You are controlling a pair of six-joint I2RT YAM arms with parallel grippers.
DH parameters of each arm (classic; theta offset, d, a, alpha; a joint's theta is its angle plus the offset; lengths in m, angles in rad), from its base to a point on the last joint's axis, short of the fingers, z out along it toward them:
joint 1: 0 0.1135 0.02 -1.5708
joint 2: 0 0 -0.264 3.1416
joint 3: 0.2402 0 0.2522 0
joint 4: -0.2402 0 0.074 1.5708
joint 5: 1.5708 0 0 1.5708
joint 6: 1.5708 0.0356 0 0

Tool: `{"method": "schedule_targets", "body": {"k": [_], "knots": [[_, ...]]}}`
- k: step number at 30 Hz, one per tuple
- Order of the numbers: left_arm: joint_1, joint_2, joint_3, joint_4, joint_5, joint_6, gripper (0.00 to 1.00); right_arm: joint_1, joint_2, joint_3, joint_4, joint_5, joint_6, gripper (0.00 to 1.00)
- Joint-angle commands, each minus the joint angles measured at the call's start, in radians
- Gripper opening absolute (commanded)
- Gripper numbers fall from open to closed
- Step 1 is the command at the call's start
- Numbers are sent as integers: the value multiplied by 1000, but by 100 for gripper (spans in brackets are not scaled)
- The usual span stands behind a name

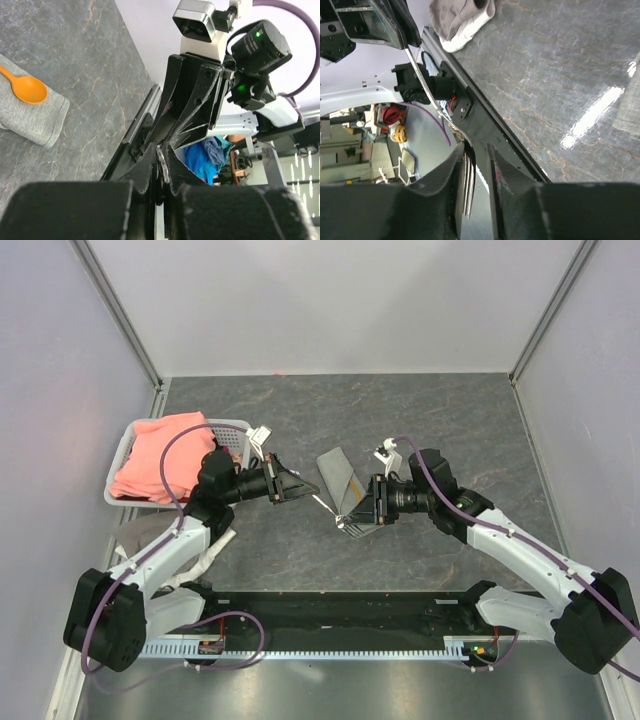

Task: Fold the napkin into a case and place the utensils inside
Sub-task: Pass from the left arm to the right

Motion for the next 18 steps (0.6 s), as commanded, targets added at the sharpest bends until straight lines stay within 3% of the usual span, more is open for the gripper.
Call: {"method": "schedule_targets", "body": {"k": [1, 3, 4, 5, 9, 12, 13, 14, 16, 18], "knots": [[9, -18, 66, 9, 71, 65, 2, -6, -12, 9, -35, -32, -36, 26], [10, -4, 74, 14, 73, 67, 2, -6, -26, -5, -28, -41, -28, 17], [10, 0, 77, 29, 76, 65, 2, -6, -31, -11, -20, -51, -10, 5], [12, 8, 78, 40, 75, 56, 2, -5, -34, -20, -8, -59, 1, 0], [10, 43, 91, 71, 61, 33, 5, -5, -81, -77, 31, -32, 58, 0], [10, 71, 114, 35, 38, 35, 23, -8, -120, -119, 38, 33, 92, 0], [12, 75, 127, 17, 26, 44, 46, -8, -127, -130, 34, 51, 96, 0], [16, 79, 138, -65, 7, 54, 57, -14, -147, -143, 31, 82, 116, 0], [35, 83, 152, -132, -80, 77, 67, -41, -169, -184, 25, 103, 133, 0], [52, 83, 152, -218, -178, 84, 67, -87, -195, -213, -27, 137, 126, 0]]}}
